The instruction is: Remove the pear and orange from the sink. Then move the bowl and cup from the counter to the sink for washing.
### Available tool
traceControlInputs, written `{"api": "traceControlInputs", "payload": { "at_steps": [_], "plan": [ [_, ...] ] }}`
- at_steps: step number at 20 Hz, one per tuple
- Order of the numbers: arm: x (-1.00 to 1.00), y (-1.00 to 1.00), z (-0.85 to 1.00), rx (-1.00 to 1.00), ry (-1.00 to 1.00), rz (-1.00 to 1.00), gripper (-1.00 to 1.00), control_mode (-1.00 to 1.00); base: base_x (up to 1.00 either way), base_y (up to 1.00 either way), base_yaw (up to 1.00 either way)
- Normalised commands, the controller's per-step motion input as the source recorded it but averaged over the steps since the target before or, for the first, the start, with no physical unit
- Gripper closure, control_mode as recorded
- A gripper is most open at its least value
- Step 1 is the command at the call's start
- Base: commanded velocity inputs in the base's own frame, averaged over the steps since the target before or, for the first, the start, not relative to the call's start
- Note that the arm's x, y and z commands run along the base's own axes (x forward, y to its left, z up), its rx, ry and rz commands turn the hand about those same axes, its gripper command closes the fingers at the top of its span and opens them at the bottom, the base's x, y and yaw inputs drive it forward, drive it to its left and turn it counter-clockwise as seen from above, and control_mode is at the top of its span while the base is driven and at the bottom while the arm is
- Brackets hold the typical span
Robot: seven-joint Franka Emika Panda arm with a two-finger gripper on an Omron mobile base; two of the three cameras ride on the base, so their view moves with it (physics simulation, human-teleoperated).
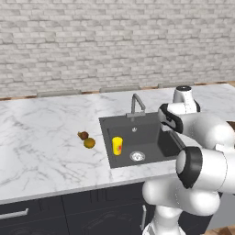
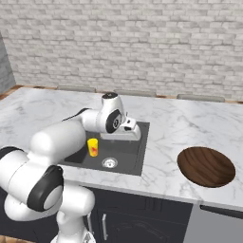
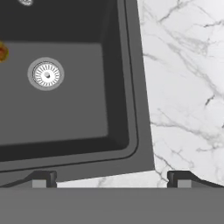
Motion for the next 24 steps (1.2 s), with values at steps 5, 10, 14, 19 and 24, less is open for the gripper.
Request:
{"api": "traceControlInputs", "payload": {
  "at_steps": [5, 10, 14, 19, 24],
  "plan": [
    [-0.03, -0.47, 0.05, -0.05, 0.00, 0.05, -1.00, -1.00, 0.00, 0.00, 0.00],
    [-0.03, -0.51, 0.02, -0.04, 0.03, 0.03, -1.00, -1.00, 0.00, 0.00, 0.00],
    [-0.05, -0.52, 0.00, -0.03, 0.05, 0.00, -1.00, -1.00, 0.00, 0.00, 0.00],
    [-0.19, -0.46, 0.00, 0.00, 0.00, 0.00, -1.00, -1.00, 0.00, 0.00, 0.00],
    [-0.24, -0.42, 0.00, 0.00, 0.00, 0.00, -1.00, -1.00, 0.00, 0.00, 0.00]
  ]
}}
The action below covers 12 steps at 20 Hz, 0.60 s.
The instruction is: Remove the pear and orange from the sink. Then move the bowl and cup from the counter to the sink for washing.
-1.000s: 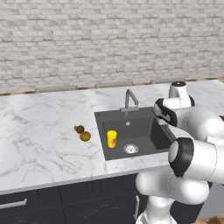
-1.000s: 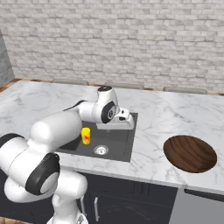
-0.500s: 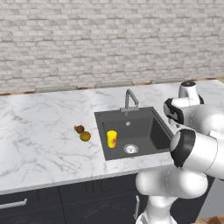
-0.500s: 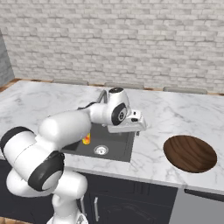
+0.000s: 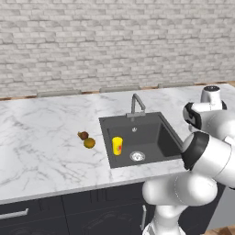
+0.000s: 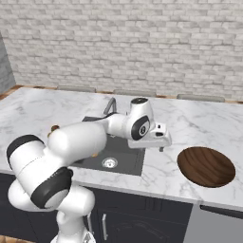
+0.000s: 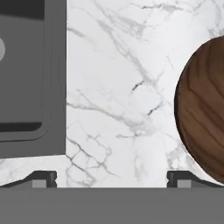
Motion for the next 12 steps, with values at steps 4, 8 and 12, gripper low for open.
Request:
{"api": "traceControlInputs", "payload": {
  "at_steps": [4, 8, 12],
  "plan": [
    [-0.24, -0.37, -0.01, 0.00, -0.02, -0.02, -1.00, -1.00, 0.00, 0.00, 0.00],
    [-0.07, -0.32, -0.06, 0.00, -0.02, -0.03, -1.00, -1.00, 0.00, 0.00, 0.00],
    [0.00, -0.28, -0.08, 0.00, 0.01, 0.00, -1.00, -1.00, 0.00, 0.00, 0.00]
  ]
}}
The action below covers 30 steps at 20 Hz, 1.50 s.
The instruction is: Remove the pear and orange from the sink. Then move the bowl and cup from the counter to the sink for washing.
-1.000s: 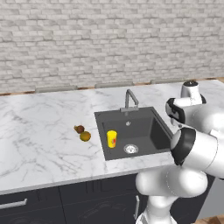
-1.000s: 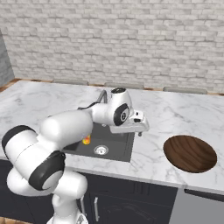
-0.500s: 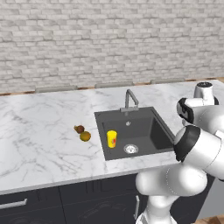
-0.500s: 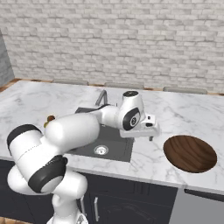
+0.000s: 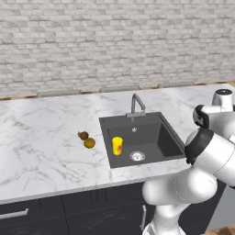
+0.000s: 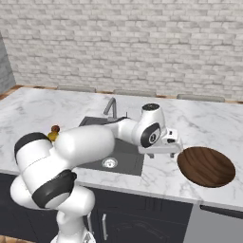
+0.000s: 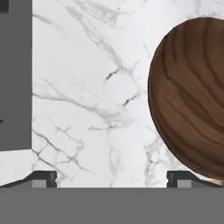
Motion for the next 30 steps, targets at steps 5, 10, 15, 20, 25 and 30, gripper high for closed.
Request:
{"api": "traceControlInputs", "payload": {
  "at_steps": [5, 10, 15, 20, 25, 30],
  "plan": [
    [0.01, -0.26, -0.13, 0.00, 0.03, 0.00, -1.00, -1.00, 0.00, 0.00, 0.00],
    [0.06, -0.24, -0.15, 0.00, 0.04, 0.00, -1.00, -1.00, 0.00, 0.00, 0.00],
    [0.06, -0.25, -0.15, 0.00, 0.08, 0.00, -1.00, -1.00, 0.00, 0.00, 0.00],
    [0.12, -0.18, -0.15, 0.00, 0.06, 0.00, -1.00, -1.00, 0.00, 0.00, 0.00],
    [0.12, -0.15, -0.11, 0.00, 0.01, 0.00, -1.00, -1.00, 0.00, 0.00, 0.00],
    [0.07, -0.13, -0.13, 0.00, 0.00, 0.00, -1.00, -1.00, 0.00, 0.00, 0.00]
  ]
}}
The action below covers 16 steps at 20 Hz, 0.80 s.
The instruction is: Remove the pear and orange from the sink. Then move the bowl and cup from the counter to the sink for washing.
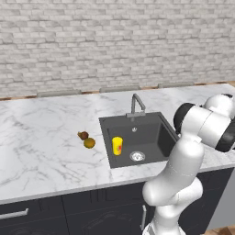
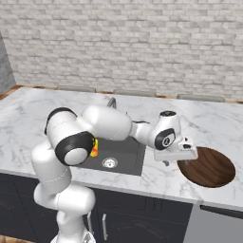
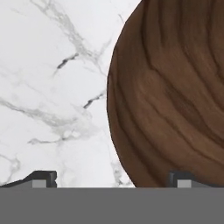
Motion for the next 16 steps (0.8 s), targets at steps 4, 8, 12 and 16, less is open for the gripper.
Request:
{"api": "traceControlInputs", "payload": {
  "at_steps": [4, 8, 12, 16],
  "plan": [
    [0.08, -0.11, -0.14, 0.00, 0.00, 0.00, -1.00, -1.00, 0.00, 0.00, 0.00],
    [0.11, -0.07, -0.14, 0.00, 0.00, 0.00, -1.00, -1.00, 0.00, 0.00, 0.00],
    [0.13, -0.05, -0.13, 0.00, 0.00, 0.00, -1.00, -1.00, 0.00, 0.00, 0.00],
    [0.14, -0.04, -0.12, 0.00, 0.00, 0.00, -1.00, -1.00, 0.00, 0.00, 0.00]
  ]
}}
